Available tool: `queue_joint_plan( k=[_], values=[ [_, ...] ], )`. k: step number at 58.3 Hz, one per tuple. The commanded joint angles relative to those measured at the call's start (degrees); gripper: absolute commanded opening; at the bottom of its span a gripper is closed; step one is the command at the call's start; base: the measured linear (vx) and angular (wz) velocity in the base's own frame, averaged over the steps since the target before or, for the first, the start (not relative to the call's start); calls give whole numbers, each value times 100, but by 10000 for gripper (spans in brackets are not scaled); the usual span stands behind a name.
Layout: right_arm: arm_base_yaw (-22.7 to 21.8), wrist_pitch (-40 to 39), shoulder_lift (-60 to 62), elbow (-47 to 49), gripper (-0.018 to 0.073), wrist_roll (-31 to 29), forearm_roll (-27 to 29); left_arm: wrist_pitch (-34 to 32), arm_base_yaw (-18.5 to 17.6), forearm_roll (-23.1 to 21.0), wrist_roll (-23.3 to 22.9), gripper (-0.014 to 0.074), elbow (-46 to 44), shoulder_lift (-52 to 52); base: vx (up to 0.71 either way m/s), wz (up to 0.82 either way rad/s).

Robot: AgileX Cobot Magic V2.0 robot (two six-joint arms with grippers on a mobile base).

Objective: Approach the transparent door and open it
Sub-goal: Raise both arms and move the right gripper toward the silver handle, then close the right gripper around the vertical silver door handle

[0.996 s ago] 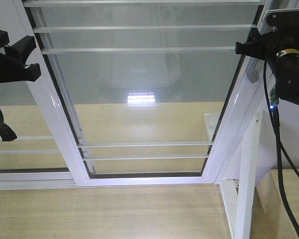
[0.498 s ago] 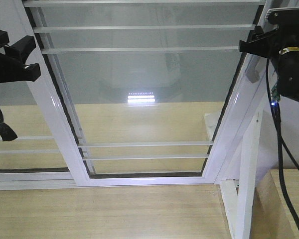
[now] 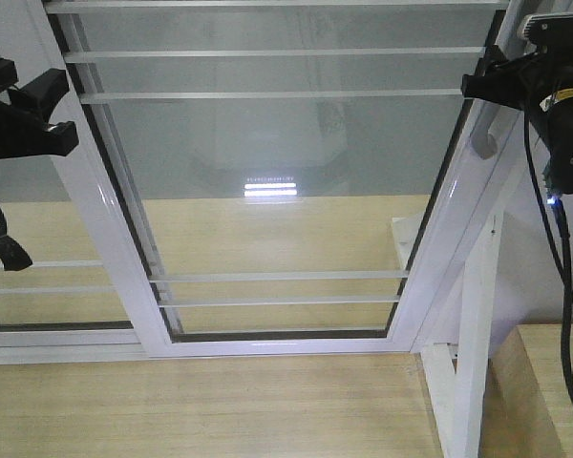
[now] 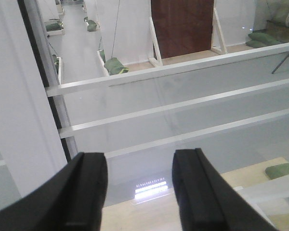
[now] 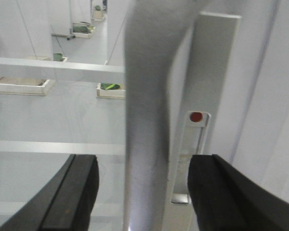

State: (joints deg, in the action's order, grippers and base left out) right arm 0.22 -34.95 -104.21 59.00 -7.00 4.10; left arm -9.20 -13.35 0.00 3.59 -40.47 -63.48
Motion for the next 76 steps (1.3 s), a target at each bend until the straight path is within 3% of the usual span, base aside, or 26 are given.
queue_joint_plan(
  k=[1,39,49,64,76],
  values=[
    [-36,-583,207,183,472,54,-78,-474,10,-34,-4,451,-193,90,0,0],
    [-40,-988,-172,380,431,-113,-43,-304,10,-34,-4,451,-193,90,0,0],
    [-40,-904,-166,467,373,-108,-43,-304,10,-34,-4,451,-193,90,0,0],
    [-40,-618,-166,461,198,-83,-57,-304,10,-34,-4,451,-193,90,0,0],
    [-20,-599,-166,461,201,199,-363,-304,10,-34,-4,451,-193,90,0,0]
  ],
)
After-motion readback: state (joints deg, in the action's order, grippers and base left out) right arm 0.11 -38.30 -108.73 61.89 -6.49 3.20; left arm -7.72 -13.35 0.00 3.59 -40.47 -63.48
